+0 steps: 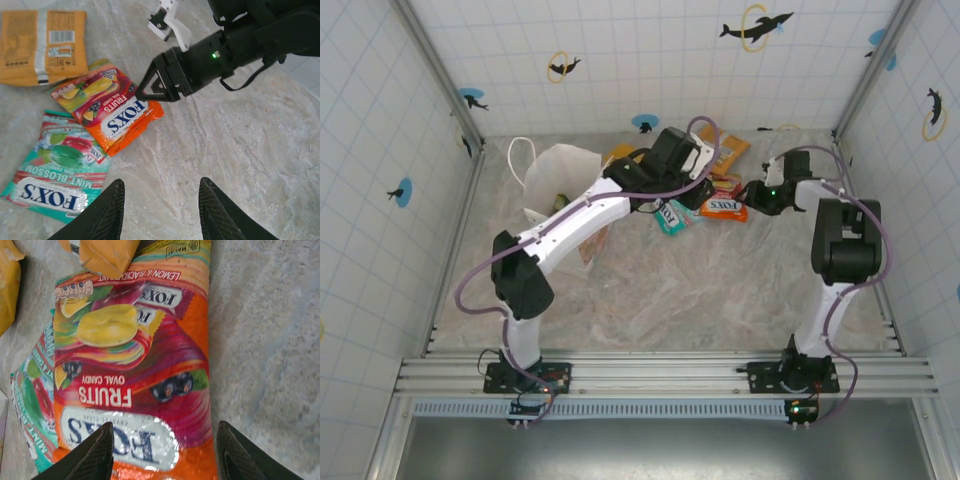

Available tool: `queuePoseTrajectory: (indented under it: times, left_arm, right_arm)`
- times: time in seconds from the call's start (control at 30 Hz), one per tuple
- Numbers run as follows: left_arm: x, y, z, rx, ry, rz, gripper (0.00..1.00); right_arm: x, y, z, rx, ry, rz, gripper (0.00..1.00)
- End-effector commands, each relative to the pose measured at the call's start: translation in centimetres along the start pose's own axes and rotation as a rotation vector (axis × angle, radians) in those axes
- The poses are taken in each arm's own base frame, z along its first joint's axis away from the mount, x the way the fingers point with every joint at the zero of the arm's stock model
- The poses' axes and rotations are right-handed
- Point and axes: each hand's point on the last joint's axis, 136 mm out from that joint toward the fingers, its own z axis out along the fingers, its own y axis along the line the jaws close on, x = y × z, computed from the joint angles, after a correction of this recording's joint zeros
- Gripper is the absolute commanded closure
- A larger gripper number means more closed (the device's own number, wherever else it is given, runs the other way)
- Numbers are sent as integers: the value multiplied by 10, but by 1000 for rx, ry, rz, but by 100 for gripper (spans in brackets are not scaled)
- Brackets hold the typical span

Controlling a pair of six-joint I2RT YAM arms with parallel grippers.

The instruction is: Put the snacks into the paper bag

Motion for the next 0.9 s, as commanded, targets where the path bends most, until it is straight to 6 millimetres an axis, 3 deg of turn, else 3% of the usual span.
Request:
queuePoseTrajectory:
  times: [0.0,0.17,0.43,0.6,0.77,0.87]
  left_arm:
    - [-7,-7,21,9,-36,-73,59]
    - [2,0,48,-37,-26,-94,59]
    - [13,3,60,-39,2,-134,59]
    - [25,3,66,-31,14,-155,59]
    - [30,7,60,-53,26,-130,59]
    - [30,9,51,-71,11,-121,59]
  right_arm:
    - [-19,6,5,-42,-18,-18,45]
    - [-25,-2,20,-42,0,-1,45]
    - [-18,-8,36,-77,38,22,53]
    - [-1,-13,39,-72,68,16,69]
    - [7,-9,26,-82,59,2,97]
    - [5,-1,11,-78,25,-19,100]
